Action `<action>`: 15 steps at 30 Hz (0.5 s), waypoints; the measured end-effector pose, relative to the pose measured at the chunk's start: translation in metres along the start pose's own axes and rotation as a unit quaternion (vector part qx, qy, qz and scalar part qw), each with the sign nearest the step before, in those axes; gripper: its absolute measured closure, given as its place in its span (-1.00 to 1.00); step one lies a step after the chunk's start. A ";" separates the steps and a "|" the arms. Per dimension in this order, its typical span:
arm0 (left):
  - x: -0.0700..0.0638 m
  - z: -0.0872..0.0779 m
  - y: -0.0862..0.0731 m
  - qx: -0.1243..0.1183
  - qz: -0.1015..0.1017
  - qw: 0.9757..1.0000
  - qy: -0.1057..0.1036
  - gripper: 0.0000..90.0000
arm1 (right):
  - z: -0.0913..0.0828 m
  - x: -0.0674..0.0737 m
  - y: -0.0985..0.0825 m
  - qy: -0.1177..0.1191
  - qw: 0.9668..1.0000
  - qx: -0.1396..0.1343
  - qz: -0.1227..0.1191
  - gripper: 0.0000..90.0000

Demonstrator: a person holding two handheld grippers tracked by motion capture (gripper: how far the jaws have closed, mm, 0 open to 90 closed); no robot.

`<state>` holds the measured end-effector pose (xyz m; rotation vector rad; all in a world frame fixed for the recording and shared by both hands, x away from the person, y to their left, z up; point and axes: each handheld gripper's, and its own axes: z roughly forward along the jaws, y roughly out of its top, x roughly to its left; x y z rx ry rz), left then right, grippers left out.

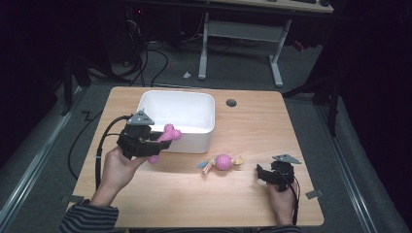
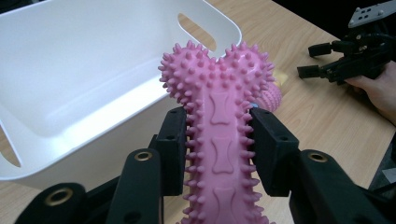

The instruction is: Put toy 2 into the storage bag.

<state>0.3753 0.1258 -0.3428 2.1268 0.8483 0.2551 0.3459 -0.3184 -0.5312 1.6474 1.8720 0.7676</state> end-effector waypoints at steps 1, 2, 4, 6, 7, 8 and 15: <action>0.000 0.000 0.000 0.000 0.000 1.000 0.000 0.32 | 0.000 0.000 0.000 0.000 1.000 0.000 0.000 -0.57; 0.001 0.000 0.004 -0.002 -0.001 1.000 -0.001 0.32 | 0.000 0.000 0.000 0.000 1.000 0.000 0.000 -0.57; 0.002 -0.001 0.007 -0.004 0.001 1.000 0.000 0.32 | 0.000 0.000 0.000 0.000 1.000 0.000 0.000 -0.57; 0.003 -0.001 0.011 -0.004 0.004 1.000 0.004 0.32 | 0.000 0.000 0.000 0.000 1.000 0.000 0.000 -0.57; 0.004 -0.001 0.012 -0.004 0.004 1.000 0.005 0.32 | 0.000 0.000 0.000 0.000 1.000 0.000 0.000 -0.57; 0.005 -0.001 0.013 -0.003 0.004 1.000 0.005 0.32 | 0.000 0.000 0.000 0.000 1.000 0.000 0.000 -0.57; 0.008 0.003 0.021 0.009 0.006 1.000 0.006 0.32 | 0.000 0.000 0.000 0.000 1.000 0.000 0.000 -0.57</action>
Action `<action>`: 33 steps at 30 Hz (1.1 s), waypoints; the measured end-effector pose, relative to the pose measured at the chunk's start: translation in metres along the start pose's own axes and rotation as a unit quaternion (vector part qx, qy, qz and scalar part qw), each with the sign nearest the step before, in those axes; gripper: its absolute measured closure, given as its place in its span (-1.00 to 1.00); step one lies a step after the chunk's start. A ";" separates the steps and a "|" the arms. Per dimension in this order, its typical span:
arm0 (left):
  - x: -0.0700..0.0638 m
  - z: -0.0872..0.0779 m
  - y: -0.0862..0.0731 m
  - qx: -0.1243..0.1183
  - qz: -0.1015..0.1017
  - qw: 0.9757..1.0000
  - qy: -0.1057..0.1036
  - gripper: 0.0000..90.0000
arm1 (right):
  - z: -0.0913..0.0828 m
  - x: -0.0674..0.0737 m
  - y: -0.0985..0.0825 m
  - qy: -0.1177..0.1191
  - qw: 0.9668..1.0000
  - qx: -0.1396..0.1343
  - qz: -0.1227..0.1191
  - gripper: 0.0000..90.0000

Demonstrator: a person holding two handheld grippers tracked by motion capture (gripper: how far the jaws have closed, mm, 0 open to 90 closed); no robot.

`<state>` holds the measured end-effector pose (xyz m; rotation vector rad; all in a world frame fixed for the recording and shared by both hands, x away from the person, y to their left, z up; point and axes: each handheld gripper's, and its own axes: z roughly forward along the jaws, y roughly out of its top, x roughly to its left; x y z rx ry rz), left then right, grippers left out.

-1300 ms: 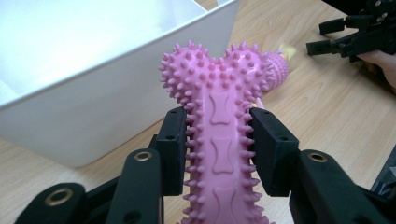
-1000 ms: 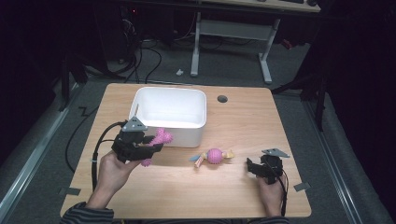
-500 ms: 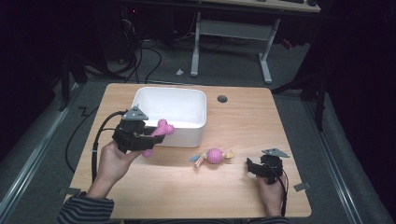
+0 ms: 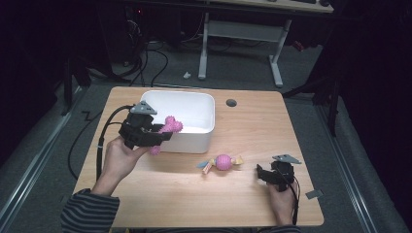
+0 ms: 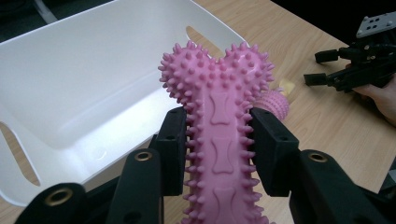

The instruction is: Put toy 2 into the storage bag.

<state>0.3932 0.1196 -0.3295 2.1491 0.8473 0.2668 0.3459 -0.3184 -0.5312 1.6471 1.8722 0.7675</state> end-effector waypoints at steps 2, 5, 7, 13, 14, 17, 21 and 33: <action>0.002 0.002 0.003 0.001 0.001 1.000 0.001 0.32 | 0.000 0.000 0.000 0.000 1.000 0.000 0.000 -0.57; 0.004 0.006 0.007 0.001 0.000 1.000 0.002 0.32 | 0.000 0.000 0.000 0.000 1.000 0.000 0.000 -0.57; 0.007 0.008 0.008 0.002 -0.002 1.000 -0.004 0.32 | 0.000 0.000 0.000 0.000 1.000 0.000 0.000 -0.57; 0.012 0.015 0.012 0.007 -0.006 1.000 -0.002 0.32 | 0.000 0.000 0.000 0.000 1.000 0.000 0.000 -0.57; 0.013 0.016 0.013 0.007 -0.005 1.000 -0.002 0.31 | 0.000 0.000 0.000 0.000 1.000 0.000 0.000 -0.57; 0.014 0.019 0.018 0.006 -0.001 1.000 0.004 0.31 | 0.000 0.000 0.000 0.000 1.000 0.000 -0.001 -0.57; 0.017 0.025 0.024 0.008 -0.001 1.000 0.007 0.31 | 0.000 0.000 0.000 0.000 1.000 0.000 -0.001 -0.57; 0.031 0.039 0.032 0.008 -0.016 1.000 0.018 0.31 | 0.000 0.000 0.000 0.001 1.000 -0.001 -0.003 -0.57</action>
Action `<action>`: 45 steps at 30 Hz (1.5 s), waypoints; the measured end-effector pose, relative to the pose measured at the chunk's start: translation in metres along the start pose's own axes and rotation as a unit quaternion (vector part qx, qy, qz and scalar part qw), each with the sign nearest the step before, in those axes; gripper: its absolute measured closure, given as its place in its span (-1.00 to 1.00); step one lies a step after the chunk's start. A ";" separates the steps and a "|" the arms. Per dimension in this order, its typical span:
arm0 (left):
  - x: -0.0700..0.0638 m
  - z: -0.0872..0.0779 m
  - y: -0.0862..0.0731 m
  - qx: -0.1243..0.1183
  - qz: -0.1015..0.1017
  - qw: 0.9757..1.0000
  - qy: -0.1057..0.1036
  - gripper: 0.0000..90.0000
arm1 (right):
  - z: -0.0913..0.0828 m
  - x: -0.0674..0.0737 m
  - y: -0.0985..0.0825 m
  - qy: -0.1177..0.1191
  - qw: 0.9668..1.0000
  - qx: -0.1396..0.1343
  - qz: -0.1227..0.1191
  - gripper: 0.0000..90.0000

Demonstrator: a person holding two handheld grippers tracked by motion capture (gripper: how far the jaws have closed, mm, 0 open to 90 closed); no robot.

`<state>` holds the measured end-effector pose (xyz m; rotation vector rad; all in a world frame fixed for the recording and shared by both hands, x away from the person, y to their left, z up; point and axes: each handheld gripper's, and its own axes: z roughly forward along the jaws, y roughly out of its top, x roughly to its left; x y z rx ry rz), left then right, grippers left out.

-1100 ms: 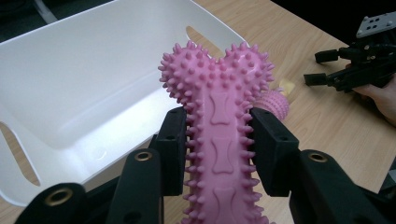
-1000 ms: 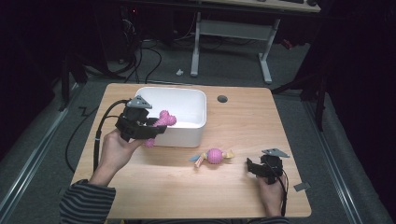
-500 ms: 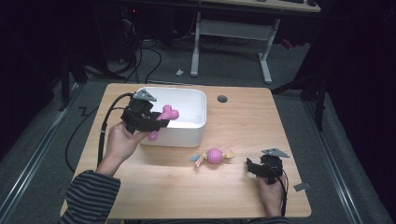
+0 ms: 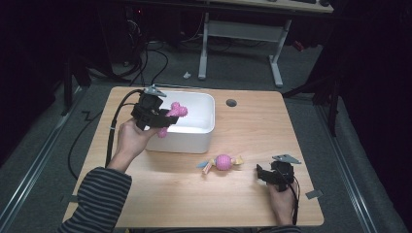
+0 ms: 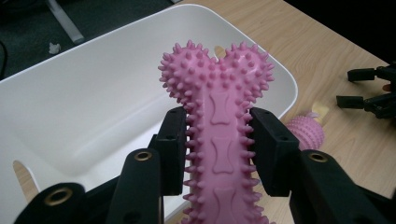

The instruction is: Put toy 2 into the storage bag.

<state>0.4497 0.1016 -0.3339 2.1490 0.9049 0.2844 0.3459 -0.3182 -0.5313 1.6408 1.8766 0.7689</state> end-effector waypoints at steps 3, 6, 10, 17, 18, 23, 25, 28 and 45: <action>0.003 0.004 0.002 0.003 -0.002 1.000 0.007 0.31 | 0.000 0.000 0.000 0.000 1.000 0.000 0.000 -0.57; 0.006 0.007 0.003 0.001 -0.005 1.000 0.014 0.31 | 0.000 0.000 0.000 0.000 1.000 0.000 0.000 -0.57; 0.010 0.013 0.004 0.002 -0.010 1.000 0.018 0.31 | 0.000 0.000 0.000 0.000 1.000 0.000 0.000 -0.57; 0.014 0.024 0.004 0.013 -0.010 0.999 0.029 0.31 | 0.000 0.000 0.000 0.001 1.000 0.000 -0.001 -0.57; 0.015 0.026 0.004 0.014 -0.010 0.999 0.031 0.31 | 0.000 0.000 0.000 0.001 1.000 0.001 0.000 -0.57; 0.020 0.032 0.004 0.013 -0.018 0.999 0.034 0.31 | 0.000 0.000 0.000 0.001 1.000 0.000 -0.001 -0.57; 0.021 0.034 0.004 0.012 -0.020 0.999 0.037 0.31 | 0.000 0.000 0.000 0.001 1.000 0.000 -0.001 -0.57; 0.023 0.036 0.004 0.011 -0.022 0.999 0.039 0.31 | 0.000 0.000 0.000 0.001 1.000 0.001 0.000 -0.57; 0.030 0.054 0.003 0.022 -0.033 0.998 0.051 0.30 | 0.000 0.001 0.000 0.002 1.000 0.001 0.000 -0.57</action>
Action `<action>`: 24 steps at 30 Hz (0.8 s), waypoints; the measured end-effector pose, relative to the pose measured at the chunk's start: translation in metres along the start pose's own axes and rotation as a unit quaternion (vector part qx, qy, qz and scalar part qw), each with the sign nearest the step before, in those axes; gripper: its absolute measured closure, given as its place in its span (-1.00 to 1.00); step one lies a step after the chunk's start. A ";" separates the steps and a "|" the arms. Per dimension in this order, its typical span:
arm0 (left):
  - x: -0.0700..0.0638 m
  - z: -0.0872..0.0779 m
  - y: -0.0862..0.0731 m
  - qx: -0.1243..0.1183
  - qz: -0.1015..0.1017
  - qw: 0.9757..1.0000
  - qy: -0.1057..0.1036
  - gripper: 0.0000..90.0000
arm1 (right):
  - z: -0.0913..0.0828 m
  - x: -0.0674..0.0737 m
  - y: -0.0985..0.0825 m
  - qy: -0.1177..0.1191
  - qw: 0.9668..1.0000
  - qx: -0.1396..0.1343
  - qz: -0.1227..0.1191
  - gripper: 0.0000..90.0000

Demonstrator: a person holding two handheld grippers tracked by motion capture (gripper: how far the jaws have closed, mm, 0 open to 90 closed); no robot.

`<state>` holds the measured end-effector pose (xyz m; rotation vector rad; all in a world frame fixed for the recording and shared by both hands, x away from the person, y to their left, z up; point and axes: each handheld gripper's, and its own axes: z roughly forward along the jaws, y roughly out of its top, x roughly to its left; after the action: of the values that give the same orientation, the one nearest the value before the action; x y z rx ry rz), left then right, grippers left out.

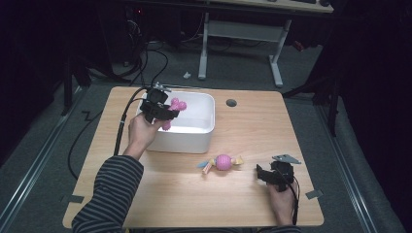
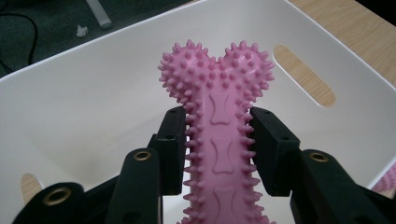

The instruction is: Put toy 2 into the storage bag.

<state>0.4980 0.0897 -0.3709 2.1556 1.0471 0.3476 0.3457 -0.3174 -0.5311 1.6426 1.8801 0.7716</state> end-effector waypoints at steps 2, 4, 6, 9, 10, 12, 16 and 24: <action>0.000 0.002 0.000 0.002 0.002 1.000 0.002 0.30 | 0.000 0.000 0.000 0.000 1.000 0.000 -0.002 -0.57; -0.001 0.004 -0.001 0.002 0.004 1.000 0.005 0.30 | 0.000 0.000 0.000 0.000 1.000 0.000 -0.002 -0.57; -0.001 0.004 -0.001 0.003 0.005 1.000 0.005 0.30 | 0.000 0.000 0.000 0.000 1.000 0.000 -0.001 -0.57; -0.001 0.006 -0.001 0.004 0.006 1.000 0.006 0.30 | 0.000 0.000 0.000 0.000 1.000 0.000 -0.002 -0.57; -0.001 0.007 -0.001 0.005 0.005 1.000 0.006 0.30 | 0.000 0.000 0.000 0.000 1.000 0.000 -0.001 -0.57; -0.002 0.009 -0.001 0.007 0.008 1.000 0.009 0.30 | 0.000 0.000 0.000 0.000 1.000 0.000 -0.001 -0.57; -0.002 0.011 -0.001 0.011 0.011 1.000 0.010 0.30 | 0.000 0.000 0.000 0.000 1.000 0.000 -0.001 -0.57; -0.004 0.018 -0.003 0.025 0.013 1.000 0.014 0.30 | 0.000 0.000 0.000 0.000 1.000 0.000 -0.002 -0.57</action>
<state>0.5031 0.0794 -0.3860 2.2166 1.0546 0.3683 0.3457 -0.3175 -0.5311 1.6386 1.8822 0.7715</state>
